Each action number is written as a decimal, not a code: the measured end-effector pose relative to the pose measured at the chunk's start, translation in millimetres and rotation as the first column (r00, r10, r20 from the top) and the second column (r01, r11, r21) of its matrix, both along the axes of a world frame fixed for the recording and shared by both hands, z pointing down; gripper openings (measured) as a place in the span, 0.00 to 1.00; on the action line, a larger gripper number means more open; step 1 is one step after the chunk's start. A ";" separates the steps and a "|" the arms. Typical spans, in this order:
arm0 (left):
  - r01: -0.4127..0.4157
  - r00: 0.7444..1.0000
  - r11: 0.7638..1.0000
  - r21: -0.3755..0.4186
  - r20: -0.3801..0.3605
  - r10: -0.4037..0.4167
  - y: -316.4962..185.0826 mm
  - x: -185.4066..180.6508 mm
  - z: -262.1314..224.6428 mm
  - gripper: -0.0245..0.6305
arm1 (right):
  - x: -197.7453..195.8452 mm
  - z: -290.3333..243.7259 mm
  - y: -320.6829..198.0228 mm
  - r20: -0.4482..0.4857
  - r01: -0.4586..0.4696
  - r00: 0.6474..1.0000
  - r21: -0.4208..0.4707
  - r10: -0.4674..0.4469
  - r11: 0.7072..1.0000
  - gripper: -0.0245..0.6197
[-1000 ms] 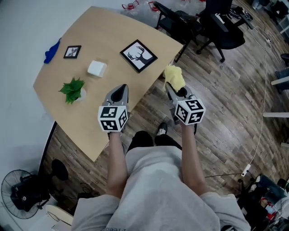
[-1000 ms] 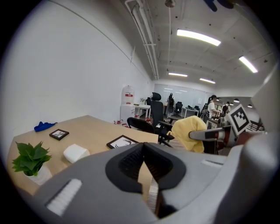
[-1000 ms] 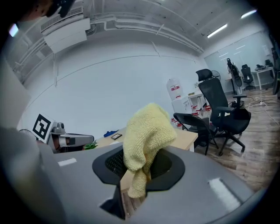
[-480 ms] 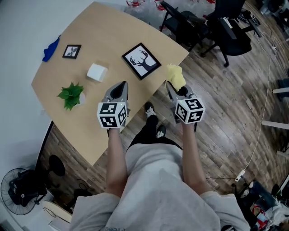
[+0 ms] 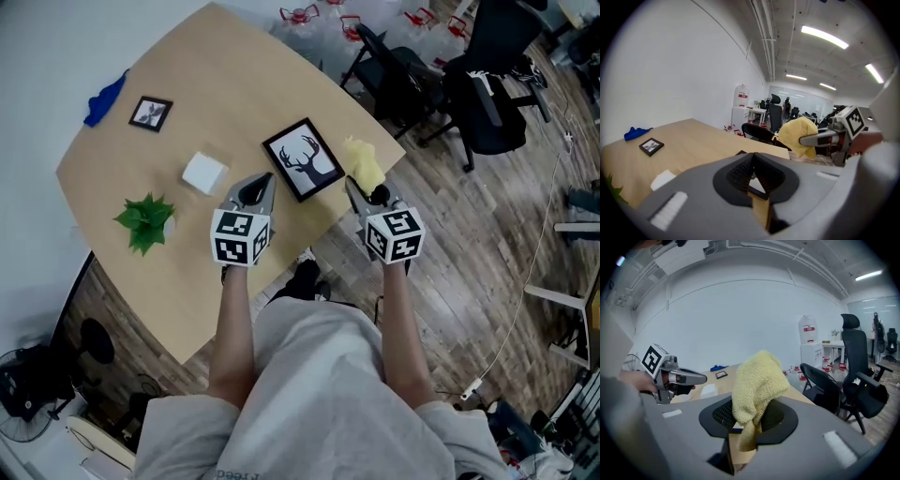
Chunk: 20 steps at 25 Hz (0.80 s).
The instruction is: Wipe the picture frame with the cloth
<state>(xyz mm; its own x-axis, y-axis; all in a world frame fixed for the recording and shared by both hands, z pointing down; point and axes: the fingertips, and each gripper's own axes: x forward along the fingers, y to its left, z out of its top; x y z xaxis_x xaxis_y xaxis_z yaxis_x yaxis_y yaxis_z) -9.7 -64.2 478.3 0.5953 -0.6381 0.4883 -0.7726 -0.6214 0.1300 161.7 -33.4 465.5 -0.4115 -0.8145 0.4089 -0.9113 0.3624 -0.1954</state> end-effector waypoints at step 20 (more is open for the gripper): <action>-0.158 0.984 0.980 -0.119 0.065 0.167 -32.1 2.9 81.7 0.12 | -22.8 61.9 -105.7 -0.511 0.422 0.721 -0.212 -0.468 0.882 0.18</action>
<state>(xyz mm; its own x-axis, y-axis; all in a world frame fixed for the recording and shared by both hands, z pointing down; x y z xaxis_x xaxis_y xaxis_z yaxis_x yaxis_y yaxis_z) -6.8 -96.3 560.0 0.6458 -0.4742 0.5984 -0.6728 -0.7240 0.1523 138.9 -139.1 527.3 -0.4152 -0.5514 0.7236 -0.6116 0.7580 0.2267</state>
